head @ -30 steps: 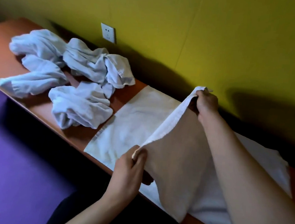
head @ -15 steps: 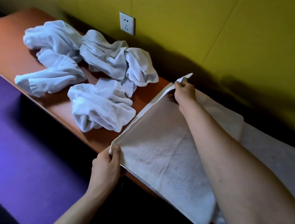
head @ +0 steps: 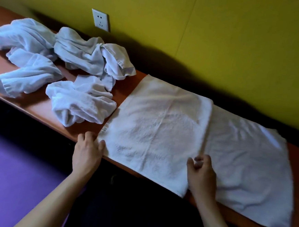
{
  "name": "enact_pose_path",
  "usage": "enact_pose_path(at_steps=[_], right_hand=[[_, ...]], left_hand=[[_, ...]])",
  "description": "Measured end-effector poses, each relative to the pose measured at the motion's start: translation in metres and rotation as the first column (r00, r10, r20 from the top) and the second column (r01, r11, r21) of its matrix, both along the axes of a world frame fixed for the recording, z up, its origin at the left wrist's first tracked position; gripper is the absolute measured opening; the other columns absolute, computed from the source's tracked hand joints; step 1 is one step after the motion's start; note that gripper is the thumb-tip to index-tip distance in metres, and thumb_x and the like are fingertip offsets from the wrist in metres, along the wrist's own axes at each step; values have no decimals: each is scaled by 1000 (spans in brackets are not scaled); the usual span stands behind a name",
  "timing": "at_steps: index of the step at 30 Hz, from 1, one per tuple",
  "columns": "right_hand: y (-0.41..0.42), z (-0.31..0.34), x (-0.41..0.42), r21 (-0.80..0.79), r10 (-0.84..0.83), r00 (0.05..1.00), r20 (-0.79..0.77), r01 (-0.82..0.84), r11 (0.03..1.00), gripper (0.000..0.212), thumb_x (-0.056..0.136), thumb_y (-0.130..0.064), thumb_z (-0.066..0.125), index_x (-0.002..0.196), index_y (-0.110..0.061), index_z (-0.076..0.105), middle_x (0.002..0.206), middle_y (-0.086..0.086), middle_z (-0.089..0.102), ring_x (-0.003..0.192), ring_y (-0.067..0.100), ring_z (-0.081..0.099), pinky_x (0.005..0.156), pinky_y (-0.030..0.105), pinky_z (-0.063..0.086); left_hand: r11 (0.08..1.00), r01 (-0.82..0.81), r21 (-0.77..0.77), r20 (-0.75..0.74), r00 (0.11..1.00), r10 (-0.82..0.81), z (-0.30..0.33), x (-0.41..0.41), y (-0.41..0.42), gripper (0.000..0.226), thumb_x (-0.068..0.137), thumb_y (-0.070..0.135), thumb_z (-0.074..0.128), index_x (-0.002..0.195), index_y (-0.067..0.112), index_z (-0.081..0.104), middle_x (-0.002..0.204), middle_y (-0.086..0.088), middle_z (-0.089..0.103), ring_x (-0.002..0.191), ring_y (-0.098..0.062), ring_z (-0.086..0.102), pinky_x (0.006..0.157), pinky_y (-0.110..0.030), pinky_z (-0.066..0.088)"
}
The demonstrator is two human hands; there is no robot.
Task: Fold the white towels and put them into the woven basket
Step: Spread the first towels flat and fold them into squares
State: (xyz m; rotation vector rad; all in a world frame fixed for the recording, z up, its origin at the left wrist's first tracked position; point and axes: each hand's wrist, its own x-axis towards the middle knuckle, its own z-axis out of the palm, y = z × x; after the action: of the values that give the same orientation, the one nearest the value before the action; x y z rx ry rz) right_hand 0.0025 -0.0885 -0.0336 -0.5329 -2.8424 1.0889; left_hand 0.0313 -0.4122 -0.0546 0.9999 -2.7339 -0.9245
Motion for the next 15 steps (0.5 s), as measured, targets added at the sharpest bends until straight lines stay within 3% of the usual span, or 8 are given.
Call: enact_pose_path(at_steps=[3,5,8,10,12,15], right_hand=[[12,-8,40,4,-121,973,198,123,992,36,86,-47,69,90,-15,51,90,11,67,92,35,66,78,40,50],[9,-12,50,21,-95,947,306,93,995,42,86,-55,66,90,-14,56,97,12,63,96,36,63,82,39,49],[1,-12,55,-8,-29,938,346,34,999,34,89,-44,66,93,-11,57,105,13,61,102,37,60,84,37,46],[2,-7,56,-59,-8,940,342,30,998,23,94,-33,63,92,-13,52,100,10,61,101,36,61,78,35,43],[8,3,58,-136,-21,966,259,58,989,19,98,-26,59,95,-10,50,87,4,58,91,32,64,69,30,36],[16,19,69,-308,-103,988,111,133,942,14,101,-17,55,98,-5,49,70,-1,59,51,7,63,55,29,42]], left_hand=[[997,0,83,60,998,-5,9,-6,1,37,91,29,63,118,7,54,115,-19,60,109,-42,57,88,-47,44],[980,-46,192,104,994,26,15,-9,1,37,91,32,63,116,7,57,112,-16,65,109,-40,60,88,-44,45],[969,-41,244,145,989,5,16,-7,-2,34,87,43,54,96,12,67,92,-10,72,91,-37,68,84,-43,53],[969,-35,244,115,993,7,19,-3,0,27,91,36,54,101,12,63,95,-9,71,89,-35,67,82,-42,52],[951,-42,308,34,999,33,32,3,8,22,97,29,55,104,8,60,96,-10,69,80,-30,69,73,-38,54],[850,-81,520,-63,989,133,51,16,21,18,100,20,58,103,3,60,90,-15,71,52,-20,71,52,-31,59]])
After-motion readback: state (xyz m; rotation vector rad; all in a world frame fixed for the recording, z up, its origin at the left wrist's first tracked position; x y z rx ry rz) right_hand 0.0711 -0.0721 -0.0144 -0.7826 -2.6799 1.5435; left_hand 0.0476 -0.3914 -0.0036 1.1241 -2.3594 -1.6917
